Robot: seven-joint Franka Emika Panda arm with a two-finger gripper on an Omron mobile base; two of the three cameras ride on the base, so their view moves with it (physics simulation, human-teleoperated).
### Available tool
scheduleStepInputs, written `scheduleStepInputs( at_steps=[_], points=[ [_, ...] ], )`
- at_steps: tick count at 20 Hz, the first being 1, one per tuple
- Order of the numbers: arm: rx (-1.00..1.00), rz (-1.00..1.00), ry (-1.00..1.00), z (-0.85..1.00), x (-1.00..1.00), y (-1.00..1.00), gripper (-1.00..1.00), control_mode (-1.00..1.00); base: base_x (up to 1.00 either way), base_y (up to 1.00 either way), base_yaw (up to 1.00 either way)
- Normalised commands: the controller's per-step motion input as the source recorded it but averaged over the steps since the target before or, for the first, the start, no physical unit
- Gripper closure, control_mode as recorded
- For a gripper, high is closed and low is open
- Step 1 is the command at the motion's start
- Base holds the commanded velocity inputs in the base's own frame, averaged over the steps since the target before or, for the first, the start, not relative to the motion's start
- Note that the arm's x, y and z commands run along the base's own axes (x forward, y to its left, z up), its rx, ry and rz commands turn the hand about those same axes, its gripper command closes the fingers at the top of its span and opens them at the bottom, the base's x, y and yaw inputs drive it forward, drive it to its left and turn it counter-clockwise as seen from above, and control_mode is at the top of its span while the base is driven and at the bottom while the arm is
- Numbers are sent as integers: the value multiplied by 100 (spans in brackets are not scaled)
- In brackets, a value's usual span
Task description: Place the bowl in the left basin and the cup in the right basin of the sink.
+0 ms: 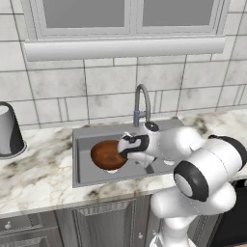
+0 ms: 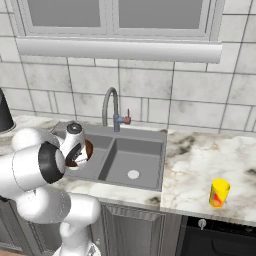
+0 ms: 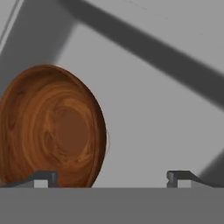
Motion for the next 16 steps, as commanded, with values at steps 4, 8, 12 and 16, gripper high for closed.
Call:
scheduleStepInputs(
  at_steps=[4, 8, 12, 16],
  points=[
    [-4, 3, 3, 49, -15, -3, -100, -100, 0, 0, 0],
    [-8, 8, 0, 27, -23, -12, -100, -100, 0, 0, 0],
    [-10, 10, 0, 25, -21, -22, -100, -100, 0, 0, 0],
    [-10, 14, 0, 25, -20, -40, -100, -100, 0, 0, 0]
  ],
)
